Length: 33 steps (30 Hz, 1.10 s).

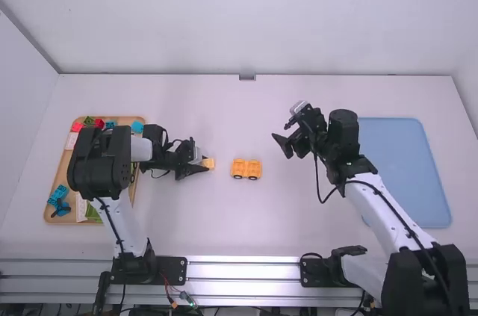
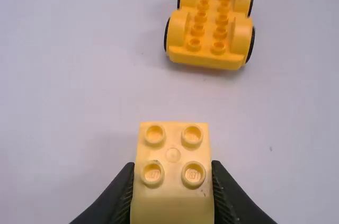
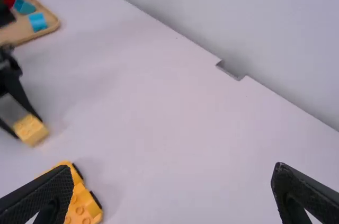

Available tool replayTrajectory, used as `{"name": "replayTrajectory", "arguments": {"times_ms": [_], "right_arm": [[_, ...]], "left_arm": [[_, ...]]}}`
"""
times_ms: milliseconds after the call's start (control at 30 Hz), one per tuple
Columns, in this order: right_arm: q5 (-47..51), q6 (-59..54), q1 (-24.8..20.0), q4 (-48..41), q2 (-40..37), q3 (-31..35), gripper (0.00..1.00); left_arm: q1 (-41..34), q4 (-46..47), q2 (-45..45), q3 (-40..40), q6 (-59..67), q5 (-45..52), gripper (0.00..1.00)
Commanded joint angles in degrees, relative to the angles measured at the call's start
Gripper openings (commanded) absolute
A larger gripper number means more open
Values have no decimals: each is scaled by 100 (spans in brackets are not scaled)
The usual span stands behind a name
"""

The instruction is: Assemble lego blocks to make yellow taxi

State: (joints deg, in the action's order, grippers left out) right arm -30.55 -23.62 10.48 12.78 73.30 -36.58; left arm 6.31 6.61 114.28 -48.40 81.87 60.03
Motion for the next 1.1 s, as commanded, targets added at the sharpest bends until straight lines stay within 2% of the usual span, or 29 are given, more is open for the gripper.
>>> {"name": "replayTrajectory", "arguments": {"times_ms": [0,133,300,500,767,867,1067], "right_arm": [[-1019,-710,7,249,354,396,99],[-1941,-1534,-74,579,1043,551,98],[-2465,-2356,-57,844,1943,538,98],[-2813,-2758,234,2245,3338,544,99],[-2778,-2068,455,4046,4581,472,99],[-2868,-1858,457,4074,4857,254,99],[-3202,-1958,461,3475,5193,-306,99]], "left_arm": [[-168,37,-516,59,-236,188,18],[-520,76,-881,79,-452,68,16],[-824,157,-984,74,-455,254,14],[-1325,76,-981,74,-452,286,9],[-1692,-612,-927,81,-1423,-55,4],[-1665,-715,-892,81,-1460,-50,4],[-1725,-717,-743,85,-1451,-55,4]]}}
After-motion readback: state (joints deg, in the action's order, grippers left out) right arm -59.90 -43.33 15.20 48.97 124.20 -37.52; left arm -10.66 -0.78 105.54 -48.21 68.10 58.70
